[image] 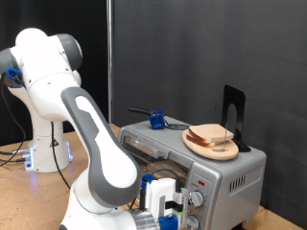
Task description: Make a piece of toast with the oven
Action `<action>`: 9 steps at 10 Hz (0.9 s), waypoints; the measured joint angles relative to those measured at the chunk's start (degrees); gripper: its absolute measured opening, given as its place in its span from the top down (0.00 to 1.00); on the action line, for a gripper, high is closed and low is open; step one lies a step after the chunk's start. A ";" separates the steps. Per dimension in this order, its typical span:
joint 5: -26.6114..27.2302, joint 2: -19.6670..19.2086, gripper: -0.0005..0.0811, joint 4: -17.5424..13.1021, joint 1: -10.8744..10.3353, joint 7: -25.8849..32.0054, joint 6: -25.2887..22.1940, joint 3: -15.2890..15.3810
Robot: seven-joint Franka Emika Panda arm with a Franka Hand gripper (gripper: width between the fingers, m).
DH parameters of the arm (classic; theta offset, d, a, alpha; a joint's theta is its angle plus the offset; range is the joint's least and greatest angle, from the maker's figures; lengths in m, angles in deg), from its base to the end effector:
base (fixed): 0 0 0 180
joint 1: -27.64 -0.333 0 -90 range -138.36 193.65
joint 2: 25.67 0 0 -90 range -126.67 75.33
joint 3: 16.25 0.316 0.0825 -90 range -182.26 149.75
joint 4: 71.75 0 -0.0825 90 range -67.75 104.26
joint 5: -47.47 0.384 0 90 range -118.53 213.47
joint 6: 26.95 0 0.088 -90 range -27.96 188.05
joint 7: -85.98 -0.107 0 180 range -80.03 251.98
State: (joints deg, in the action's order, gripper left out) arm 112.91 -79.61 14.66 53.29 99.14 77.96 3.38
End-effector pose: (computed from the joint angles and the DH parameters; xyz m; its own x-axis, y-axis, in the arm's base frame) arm 0.6764 -0.0338 0.1482 0.8321 -0.1961 -0.5189 -0.5450 -0.1149 -0.8305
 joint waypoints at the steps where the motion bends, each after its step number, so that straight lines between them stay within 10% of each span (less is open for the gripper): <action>1: 0.03 -0.01 0.03 -0.07 -0.07 0.00 0.29 0.02; 2: 0.03 -0.04 0.31 -0.07 -0.12 0.00 0.49 0.05; 3: 0.05 -0.11 0.31 -0.07 -0.23 0.00 0.81 0.15; 5: 0.08 -0.19 0.72 -0.07 -0.39 0.00 1.50 0.20; 9: 1.78 -0.42 0.87 0.61 -0.06 4.27 2.27 0.36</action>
State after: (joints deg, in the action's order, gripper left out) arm 114.69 -80.03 15.27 53.23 103.41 80.24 3.74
